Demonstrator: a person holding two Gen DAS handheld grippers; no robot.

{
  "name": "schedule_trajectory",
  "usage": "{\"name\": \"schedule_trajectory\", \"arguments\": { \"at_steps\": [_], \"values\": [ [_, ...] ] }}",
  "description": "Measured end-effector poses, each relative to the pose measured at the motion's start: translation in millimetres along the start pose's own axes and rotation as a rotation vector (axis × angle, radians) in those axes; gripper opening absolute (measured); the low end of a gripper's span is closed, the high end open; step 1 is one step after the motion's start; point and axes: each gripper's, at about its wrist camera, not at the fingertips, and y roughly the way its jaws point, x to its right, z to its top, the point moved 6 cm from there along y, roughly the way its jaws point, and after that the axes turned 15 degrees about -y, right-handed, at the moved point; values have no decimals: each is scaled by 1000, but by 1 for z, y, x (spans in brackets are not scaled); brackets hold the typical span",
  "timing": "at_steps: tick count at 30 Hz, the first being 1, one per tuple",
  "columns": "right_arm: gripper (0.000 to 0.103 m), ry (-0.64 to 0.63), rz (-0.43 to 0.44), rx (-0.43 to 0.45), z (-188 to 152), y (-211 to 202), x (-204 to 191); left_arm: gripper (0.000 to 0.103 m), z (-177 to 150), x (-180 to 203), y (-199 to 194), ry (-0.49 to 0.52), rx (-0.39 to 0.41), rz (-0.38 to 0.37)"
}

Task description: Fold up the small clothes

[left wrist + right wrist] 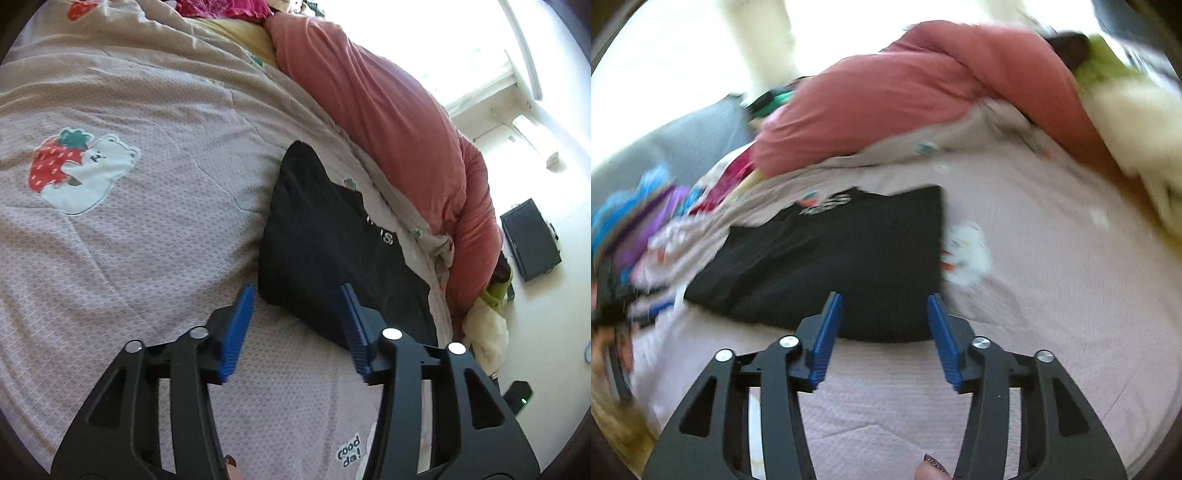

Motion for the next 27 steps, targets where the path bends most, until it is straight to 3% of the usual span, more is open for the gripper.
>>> {"name": "schedule_trajectory", "arguments": {
  "at_steps": [2,8,14,20,23,27],
  "values": [
    [65,-77,21,8,7,1,-25,50,2,1,5,15,-11,21],
    [74,-279,147,22,26,18,-117,63,15,9,21,41,-38,69],
    [79,-438,205,-10,39,55,-190,74,33,15,33,82,-45,124],
    [80,-545,175,-42,45,86,-221,90,48,18,36,130,-30,176],
    [80,-587,154,-49,44,98,-227,91,55,18,38,179,-16,226],
    [88,-643,129,-44,43,109,-237,91,62,18,39,216,4,267]
  ]
}}
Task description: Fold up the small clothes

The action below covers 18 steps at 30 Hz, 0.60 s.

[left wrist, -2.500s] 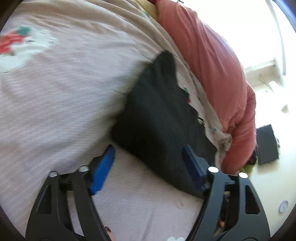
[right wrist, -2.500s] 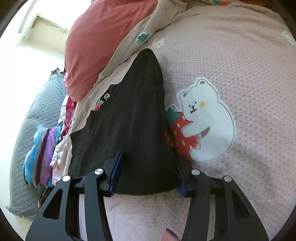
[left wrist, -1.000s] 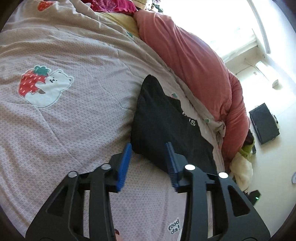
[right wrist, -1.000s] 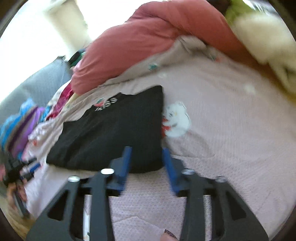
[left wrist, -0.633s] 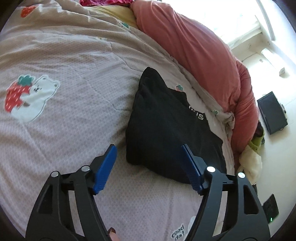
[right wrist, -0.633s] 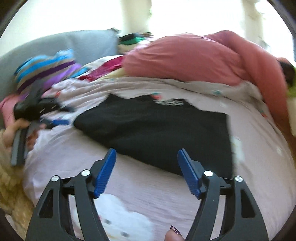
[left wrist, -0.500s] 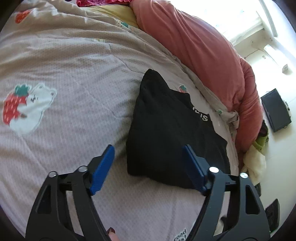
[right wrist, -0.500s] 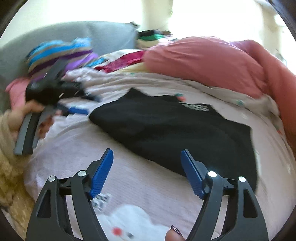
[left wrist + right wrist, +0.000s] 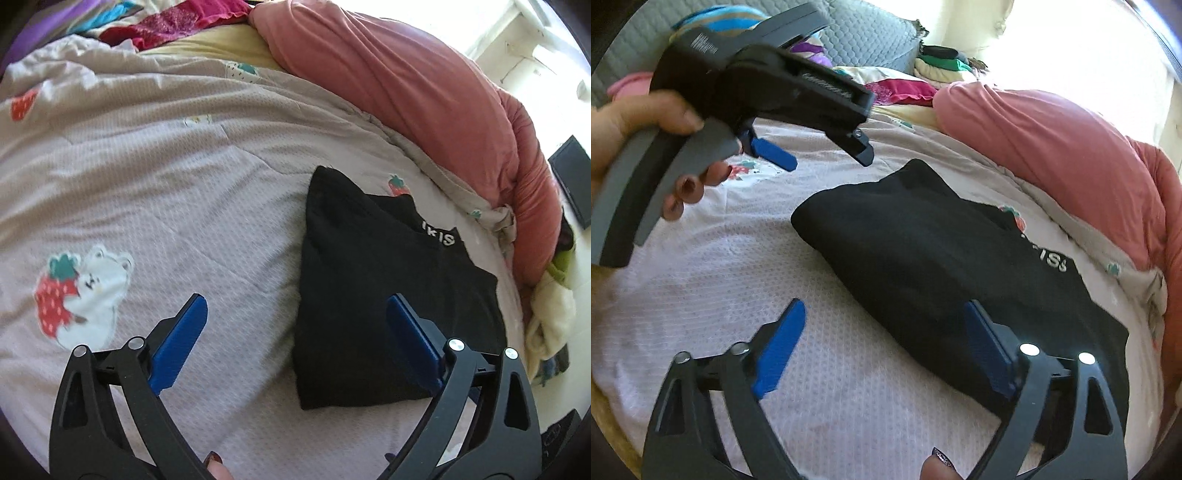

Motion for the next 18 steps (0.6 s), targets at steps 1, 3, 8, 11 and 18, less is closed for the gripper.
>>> {"name": "schedule_trajectory", "arguments": {
  "at_steps": [1,3,8,11,18],
  "values": [
    [88,-9,-4,0,1,2,-2,91,2,0,0,9,8,13],
    [88,-25,-13,-2,4,6,-3,91,4,0,0,31,25,34],
    [89,-47,-35,-3,8,12,-4,93,9,3,-1,73,55,64],
    [90,-65,-54,-3,11,13,-6,93,12,4,0,91,68,78],
    [91,-103,-72,-5,19,22,-9,93,21,4,4,114,99,100]
  ]
}}
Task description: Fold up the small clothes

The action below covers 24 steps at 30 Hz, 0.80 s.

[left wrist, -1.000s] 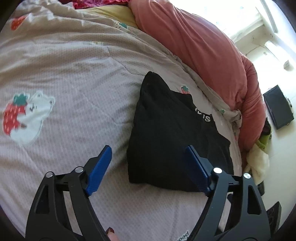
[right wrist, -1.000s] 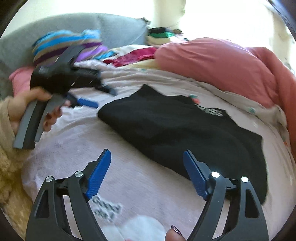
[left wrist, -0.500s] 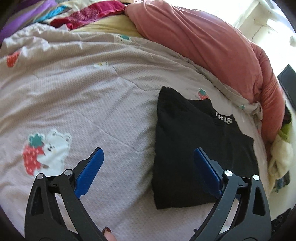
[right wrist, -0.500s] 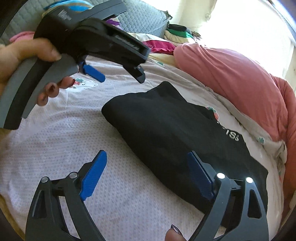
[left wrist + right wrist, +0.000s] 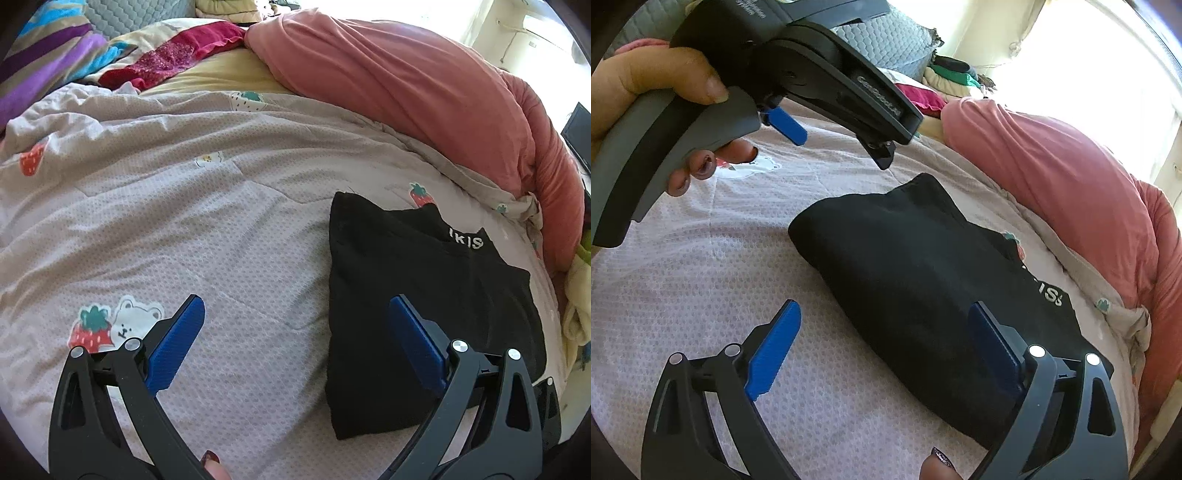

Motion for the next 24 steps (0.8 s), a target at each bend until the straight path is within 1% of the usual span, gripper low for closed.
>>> {"name": "schedule_trajectory", "arguments": {
  "at_steps": [4,8,13,16,18,20,21,22,23,24],
  "values": [
    [91,-25,-7,-7,4,7,-4,93,4,-3,4,1,12,12],
    [91,-45,-20,-33,6,22,-8,93,7,-4,10,11,17,35],
    [90,-63,-63,-56,10,43,-7,93,9,-5,13,21,21,49],
    [78,-64,-76,-49,13,50,-4,93,11,-4,14,24,23,56],
    [73,-64,-84,-38,16,52,-1,93,13,-3,15,25,24,59],
    [60,-65,-96,-27,18,51,1,93,14,-1,16,25,23,60],
    [57,-60,-100,-16,19,50,3,93,14,0,17,25,22,59],
    [51,-50,-101,-2,20,47,6,93,14,1,17,25,23,60],
    [42,-41,-101,7,20,46,9,93,15,2,18,27,23,60],
    [37,-31,-102,18,20,44,11,93,15,4,18,30,24,61]
  ]
}}
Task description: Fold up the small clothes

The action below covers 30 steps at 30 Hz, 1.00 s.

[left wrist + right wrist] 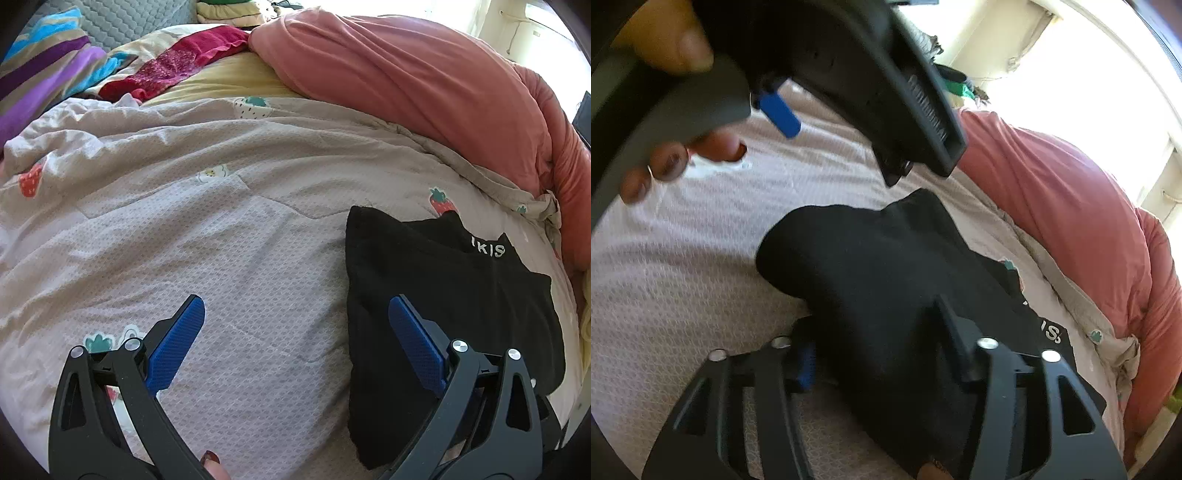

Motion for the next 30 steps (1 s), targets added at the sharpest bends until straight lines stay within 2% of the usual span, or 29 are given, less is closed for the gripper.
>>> {"name": "schedule_trajectory", "arguments": {
  "at_steps": [2,4,10,16,20,26,28,30],
  "values": [
    [19,31,6,24,-1,-3,6,93,0,2,1,3,1,0],
    [16,56,10,45,-2,-6,12,93,1,5,2,3,-2,-4],
    [14,98,16,78,-7,-11,21,93,1,11,3,-7,-8,-22],
    [13,140,39,89,-10,-9,28,93,4,10,6,-65,-32,-73],
    [12,193,58,111,-14,-12,38,93,7,8,10,-140,-78,-159],
    [12,278,82,146,-21,-17,49,93,9,13,19,-255,-169,-340],
    [12,285,77,151,-21,-18,50,93,7,18,26,-292,-218,-404],
    [12,279,78,150,-19,-19,47,93,3,26,35,-299,-267,-428]
  ]
}}
